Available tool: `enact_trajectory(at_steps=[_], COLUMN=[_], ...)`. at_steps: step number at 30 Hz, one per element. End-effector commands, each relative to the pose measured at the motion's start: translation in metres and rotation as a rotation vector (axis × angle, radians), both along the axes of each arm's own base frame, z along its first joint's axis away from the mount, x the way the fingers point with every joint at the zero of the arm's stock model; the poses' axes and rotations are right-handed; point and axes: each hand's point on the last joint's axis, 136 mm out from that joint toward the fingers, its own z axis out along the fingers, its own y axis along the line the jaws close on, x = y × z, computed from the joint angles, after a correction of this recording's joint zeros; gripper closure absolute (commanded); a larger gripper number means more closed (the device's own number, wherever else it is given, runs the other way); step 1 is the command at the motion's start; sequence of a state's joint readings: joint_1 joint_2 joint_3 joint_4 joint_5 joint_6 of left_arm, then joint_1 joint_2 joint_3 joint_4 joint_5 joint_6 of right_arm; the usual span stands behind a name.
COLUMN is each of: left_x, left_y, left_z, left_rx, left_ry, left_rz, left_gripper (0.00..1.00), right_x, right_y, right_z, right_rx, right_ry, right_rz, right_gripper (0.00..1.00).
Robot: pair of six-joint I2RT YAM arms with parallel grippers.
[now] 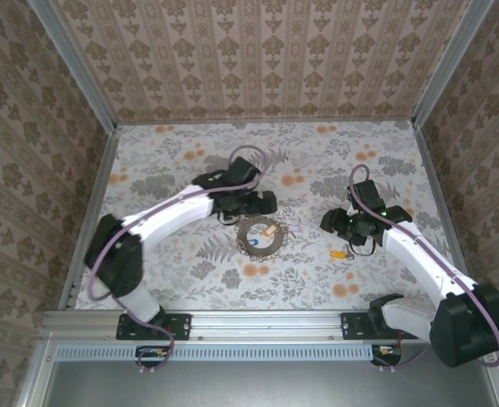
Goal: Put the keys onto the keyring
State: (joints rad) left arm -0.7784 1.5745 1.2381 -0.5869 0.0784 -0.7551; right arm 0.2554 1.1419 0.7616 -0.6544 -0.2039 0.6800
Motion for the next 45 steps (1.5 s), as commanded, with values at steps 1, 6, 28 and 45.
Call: enact_trajectory(at_steps=[1, 6, 28, 45], left_x=[-0.015, -0.034, -0.06, -0.06], left_y=[0.041, 0.082, 0.122, 0.114], left_z=[-0.008, -0.022, -0.02, -0.02], left_rx=[0.113, 0.039, -0.119, -0.161], left_ry=[-0.056, -0.005, -0.157, -0.174], left_rz=[-0.081, -0.019, 0.052, 0.022], left_gripper=[0.0, 0.0, 0.05, 0.07], right_x=[-0.032, -0.039, -0.018, -0.017], right_y=[0.04, 0.111, 0.153, 0.127], right_z=[0.0, 0.014, -0.075, -0.073], right_rx=[0.125, 0.155, 0.057, 0.005], right_ry=[0.1, 0.015, 0.189, 0.151], right_rz=[0.144, 0.424, 0.378, 0.27], right_gripper=[0.5, 0.64, 0.69, 0.64])
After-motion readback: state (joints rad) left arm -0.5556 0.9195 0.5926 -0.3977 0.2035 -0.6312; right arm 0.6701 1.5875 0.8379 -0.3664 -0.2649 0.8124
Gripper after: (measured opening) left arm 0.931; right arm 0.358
